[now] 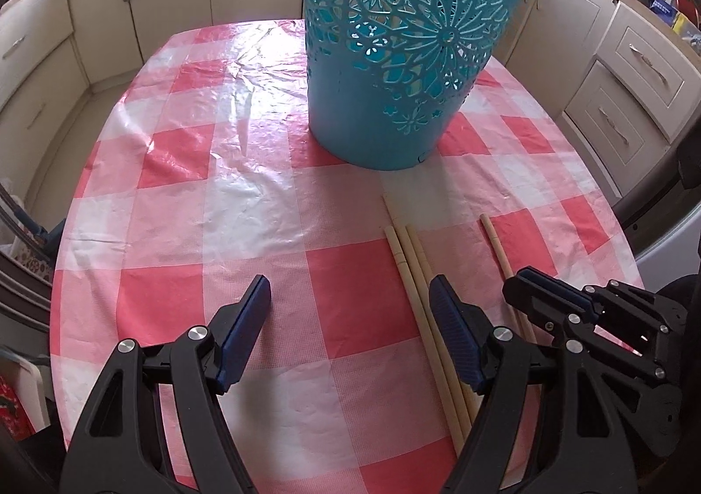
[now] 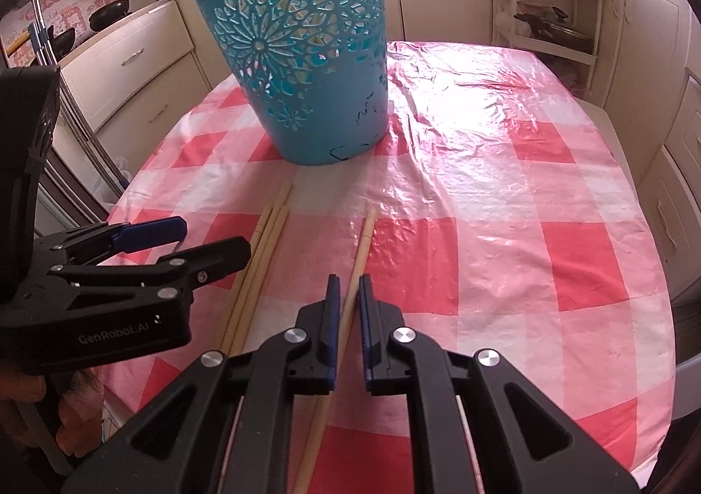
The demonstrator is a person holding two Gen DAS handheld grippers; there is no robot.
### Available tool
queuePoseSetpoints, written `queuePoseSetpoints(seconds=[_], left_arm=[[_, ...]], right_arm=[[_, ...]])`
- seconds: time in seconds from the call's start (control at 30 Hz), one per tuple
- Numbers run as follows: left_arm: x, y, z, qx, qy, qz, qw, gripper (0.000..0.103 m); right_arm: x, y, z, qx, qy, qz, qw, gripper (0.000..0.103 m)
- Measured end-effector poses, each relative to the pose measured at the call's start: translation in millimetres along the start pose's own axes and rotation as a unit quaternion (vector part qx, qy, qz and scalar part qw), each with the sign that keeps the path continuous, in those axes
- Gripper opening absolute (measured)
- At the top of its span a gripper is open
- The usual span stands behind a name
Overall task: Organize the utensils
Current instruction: 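Grasp a wooden stick from the bundle with the left gripper, then lift the stick with the left gripper into the basket while the right gripper holds its stick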
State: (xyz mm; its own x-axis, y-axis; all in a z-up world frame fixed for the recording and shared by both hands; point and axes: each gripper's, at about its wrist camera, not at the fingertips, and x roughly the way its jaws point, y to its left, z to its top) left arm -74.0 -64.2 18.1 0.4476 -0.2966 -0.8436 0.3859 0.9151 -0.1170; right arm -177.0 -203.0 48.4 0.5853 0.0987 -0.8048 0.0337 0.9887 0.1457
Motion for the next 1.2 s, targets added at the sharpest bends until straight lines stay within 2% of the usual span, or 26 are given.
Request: queuePoseSetpoints(seconds=[0.13, 0.27, 0.33, 0.4, 0.5, 0.6, 0.77, 0.87, 0.97, 1.2], left_arm=[[2.2, -8.9, -3.9, 0.034, -0.003, 0.044, 0.9985, 0.068], [2.3, -9.4, -2.5, 0.04, -0.006, 0.046, 0.9981, 0.062], [2.1, -9.1, -0.4, 0.041, -0.009, 0.04, 0.9983, 0.054], [1.2, -9.0, 1.6, 0.046, -0.012, 0.032, 0.9984, 0.031], [3.4, -9.6, 5.3, 0.045, -0.008, 0.003, 0.999, 0.01], [4.3, -8.1, 6.3, 0.04, -0.002, -0.02, 0.999, 0.005], [6.3, -12.2, 5.2, 0.046, -0.005, -0.003, 0.9989, 0.006], [5.8, -15.3, 4.6, 0.061, -0.007, 0.007, 0.9981, 0.006], [4.8, -18.2, 3.4, 0.074, -0.011, 0.015, 0.9971, 0.005], [0.2, -16.2, 3.7, 0.075, -0.016, 0.021, 0.9968, 0.005]], right_arm=[[0.8, 0.1, 0.7, 0.0, -0.003, 0.0, 1.0, 0.01], [2.7, 3.2, 2.5, -0.002, -0.005, 0.003, 1.0, 0.019], [4.6, 4.5, 4.5, -0.003, -0.006, 0.004, 1.0, 0.022], [7.2, 4.1, 8.0, 0.001, -0.006, 0.002, 1.0, 0.022], [10.9, 1.2, 14.7, 0.008, 0.002, 0.0, 1.0, 0.022], [13.6, 3.4, 21.3, -0.012, 0.024, -0.013, 1.0, 0.015], [23.7, 3.5, 37.0, -0.05, 0.057, -0.016, 0.997, 0.013], [25.4, 1.2, 37.0, -0.049, 0.047, -0.011, 0.998, 0.012], [23.7, -0.9, 31.8, -0.042, 0.019, -0.009, 0.999, 0.009], [23.1, -4.7, 30.0, -0.03, 0.001, 0.001, 1.0, 0.008]])
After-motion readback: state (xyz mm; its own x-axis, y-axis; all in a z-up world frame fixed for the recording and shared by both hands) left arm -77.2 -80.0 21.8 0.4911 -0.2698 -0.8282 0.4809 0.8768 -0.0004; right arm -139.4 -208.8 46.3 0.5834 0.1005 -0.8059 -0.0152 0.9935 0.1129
